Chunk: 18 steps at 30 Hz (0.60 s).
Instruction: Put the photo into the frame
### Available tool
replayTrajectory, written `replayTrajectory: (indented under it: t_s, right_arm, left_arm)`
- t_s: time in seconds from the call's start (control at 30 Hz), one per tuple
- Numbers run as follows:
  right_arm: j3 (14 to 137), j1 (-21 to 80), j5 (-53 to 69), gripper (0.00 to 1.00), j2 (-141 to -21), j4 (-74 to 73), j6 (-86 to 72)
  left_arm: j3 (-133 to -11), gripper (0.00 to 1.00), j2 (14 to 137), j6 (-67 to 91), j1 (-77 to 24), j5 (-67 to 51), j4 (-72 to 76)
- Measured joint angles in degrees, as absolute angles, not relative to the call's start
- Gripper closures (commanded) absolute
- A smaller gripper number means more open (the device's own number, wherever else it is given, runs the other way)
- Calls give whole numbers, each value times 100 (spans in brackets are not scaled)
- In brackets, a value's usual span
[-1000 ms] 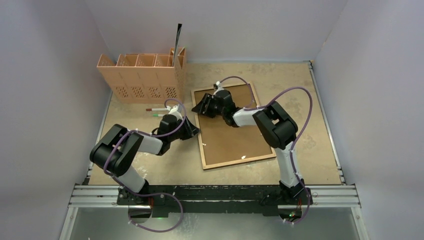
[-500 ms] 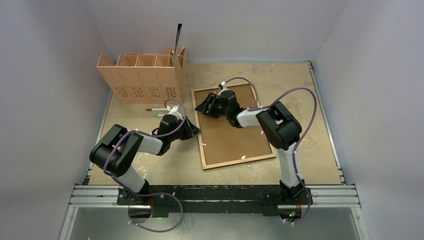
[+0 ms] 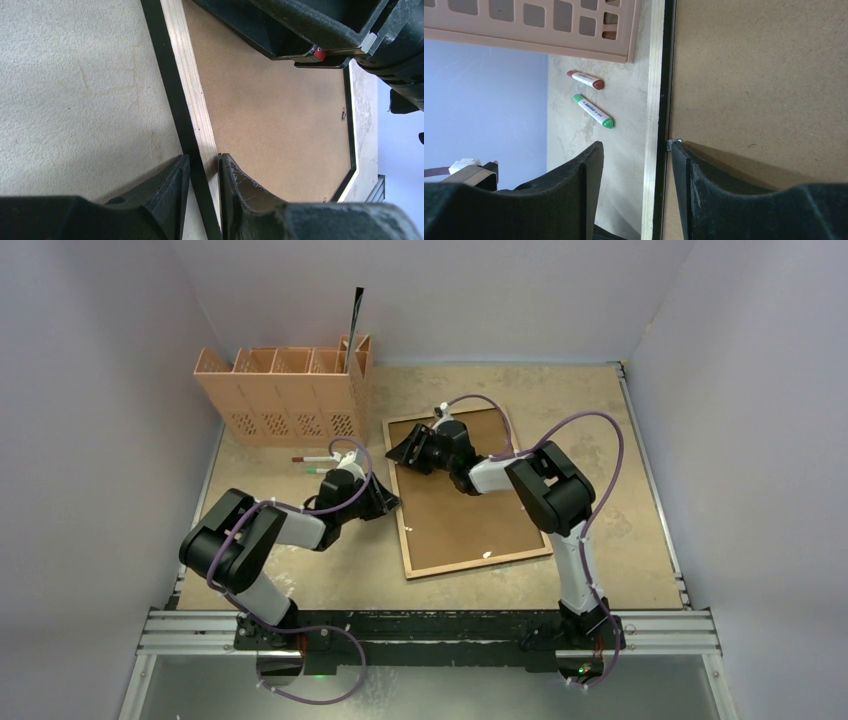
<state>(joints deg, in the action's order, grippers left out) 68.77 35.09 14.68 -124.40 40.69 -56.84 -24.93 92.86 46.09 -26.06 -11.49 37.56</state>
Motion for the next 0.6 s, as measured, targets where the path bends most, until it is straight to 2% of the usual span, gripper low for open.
replayTrajectory:
  t_s: [0.6]
  right_arm:
    - [6888,3535,1393,50,-12451,4012,-5699]
  left_arm:
    - [-2495,71,9251,4606,-2628,-1105,3693]
